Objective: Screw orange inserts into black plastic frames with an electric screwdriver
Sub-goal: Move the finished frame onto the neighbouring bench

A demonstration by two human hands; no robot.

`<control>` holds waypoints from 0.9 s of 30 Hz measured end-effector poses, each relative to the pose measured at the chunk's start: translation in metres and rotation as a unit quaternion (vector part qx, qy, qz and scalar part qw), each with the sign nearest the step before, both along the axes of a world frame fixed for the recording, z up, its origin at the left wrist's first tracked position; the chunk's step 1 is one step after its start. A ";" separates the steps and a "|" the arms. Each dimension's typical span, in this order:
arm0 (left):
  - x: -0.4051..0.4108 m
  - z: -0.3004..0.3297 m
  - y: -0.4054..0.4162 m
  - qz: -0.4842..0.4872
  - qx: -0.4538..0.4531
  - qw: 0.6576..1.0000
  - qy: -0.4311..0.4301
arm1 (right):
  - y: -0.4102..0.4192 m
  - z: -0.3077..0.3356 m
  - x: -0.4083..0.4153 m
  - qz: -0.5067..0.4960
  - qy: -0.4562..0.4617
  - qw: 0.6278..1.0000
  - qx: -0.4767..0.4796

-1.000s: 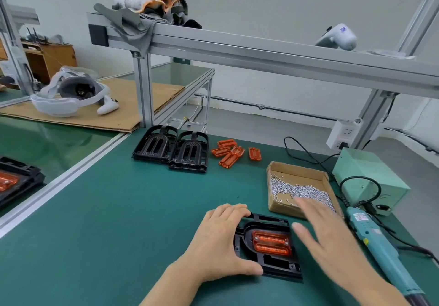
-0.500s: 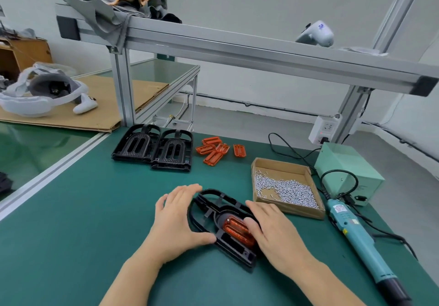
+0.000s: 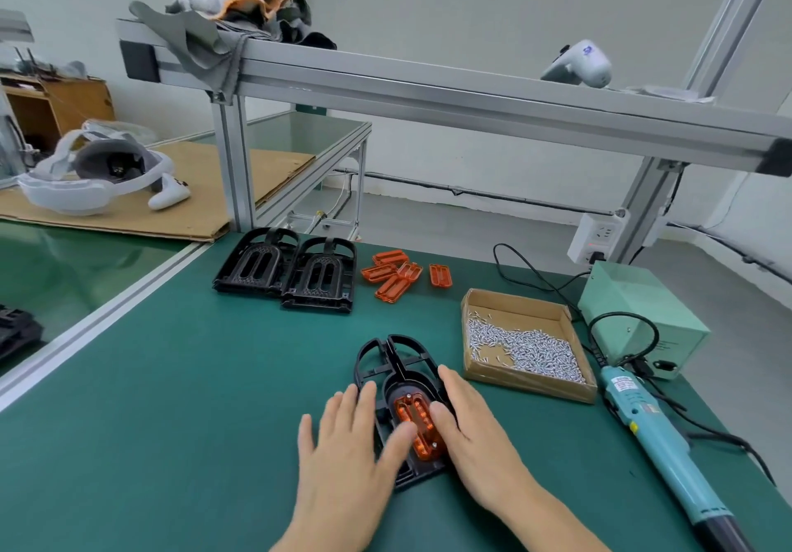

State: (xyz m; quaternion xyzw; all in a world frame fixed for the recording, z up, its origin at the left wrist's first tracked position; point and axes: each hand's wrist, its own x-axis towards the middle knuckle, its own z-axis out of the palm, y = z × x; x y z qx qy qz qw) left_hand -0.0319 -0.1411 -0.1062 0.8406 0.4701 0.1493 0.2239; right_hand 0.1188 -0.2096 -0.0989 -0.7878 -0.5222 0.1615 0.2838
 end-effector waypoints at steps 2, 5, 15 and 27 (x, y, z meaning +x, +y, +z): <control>0.005 0.001 -0.006 -0.002 -0.002 0.999 0.032 | 0.001 0.000 -0.004 -0.006 0.036 0.999 -0.001; 0.006 0.005 -0.006 0.025 -0.026 0.999 0.021 | 0.003 0.001 -0.013 -0.003 0.089 0.996 0.007; -0.031 0.031 0.024 0.085 -0.112 0.941 -0.308 | 0.047 0.025 -0.059 0.051 0.126 0.989 0.051; -0.140 0.056 0.073 0.225 -0.040 0.911 -0.343 | 0.135 0.053 -0.161 0.218 0.107 0.967 0.079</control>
